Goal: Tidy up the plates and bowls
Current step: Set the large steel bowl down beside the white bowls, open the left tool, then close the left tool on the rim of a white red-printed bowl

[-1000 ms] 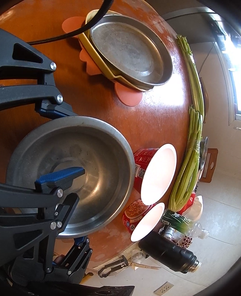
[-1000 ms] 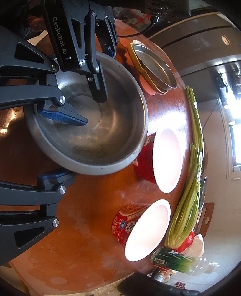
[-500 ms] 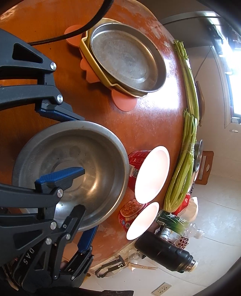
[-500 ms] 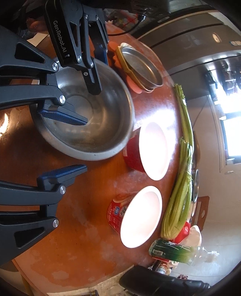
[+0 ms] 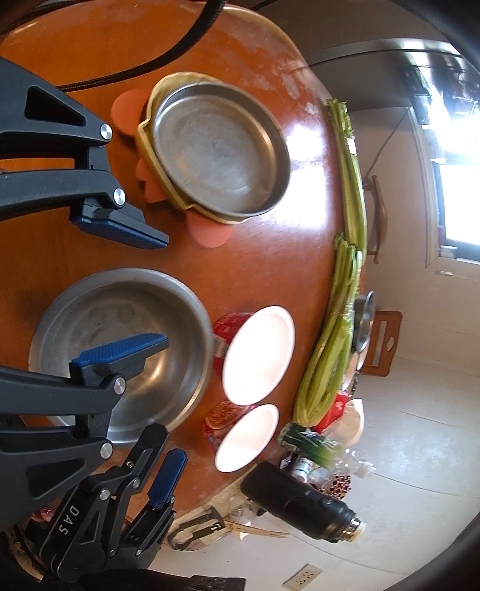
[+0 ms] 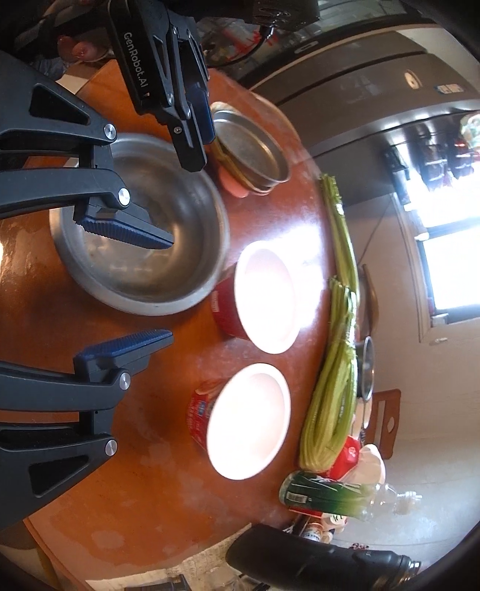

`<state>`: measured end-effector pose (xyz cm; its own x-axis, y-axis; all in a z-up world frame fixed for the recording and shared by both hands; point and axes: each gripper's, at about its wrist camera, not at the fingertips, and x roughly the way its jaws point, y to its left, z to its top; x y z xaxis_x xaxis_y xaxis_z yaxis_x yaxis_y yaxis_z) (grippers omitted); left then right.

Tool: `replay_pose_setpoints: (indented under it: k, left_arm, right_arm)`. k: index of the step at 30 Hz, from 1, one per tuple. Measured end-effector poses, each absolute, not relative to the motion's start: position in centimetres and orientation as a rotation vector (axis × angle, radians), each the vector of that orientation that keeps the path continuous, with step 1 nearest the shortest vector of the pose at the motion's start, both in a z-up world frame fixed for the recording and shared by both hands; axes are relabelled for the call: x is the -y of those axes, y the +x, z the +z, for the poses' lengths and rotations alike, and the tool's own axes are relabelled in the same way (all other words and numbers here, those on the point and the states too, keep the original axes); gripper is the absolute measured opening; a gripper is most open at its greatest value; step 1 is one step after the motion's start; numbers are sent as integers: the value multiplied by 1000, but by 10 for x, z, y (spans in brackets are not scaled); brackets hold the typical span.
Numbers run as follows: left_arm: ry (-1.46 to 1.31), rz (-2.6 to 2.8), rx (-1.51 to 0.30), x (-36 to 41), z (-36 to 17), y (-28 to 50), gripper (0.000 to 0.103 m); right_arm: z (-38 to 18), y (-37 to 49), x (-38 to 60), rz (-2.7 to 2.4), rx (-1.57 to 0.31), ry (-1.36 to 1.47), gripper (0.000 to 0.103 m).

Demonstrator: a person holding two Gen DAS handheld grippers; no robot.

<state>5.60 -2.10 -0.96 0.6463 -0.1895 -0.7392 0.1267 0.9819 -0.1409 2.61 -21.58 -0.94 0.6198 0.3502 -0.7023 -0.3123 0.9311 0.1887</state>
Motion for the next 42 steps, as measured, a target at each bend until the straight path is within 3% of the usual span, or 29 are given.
replay_pose_setpoints:
  k: [18,42]
  left_arm:
    - [-42,-238,-831,31,34,132,48]
    - [-69,-335,-1031,58,-24,203,48]
  right_arm:
    - [14,85,217,370,-843,203,54]
    - [-28,129,216,331,-968,264,54]
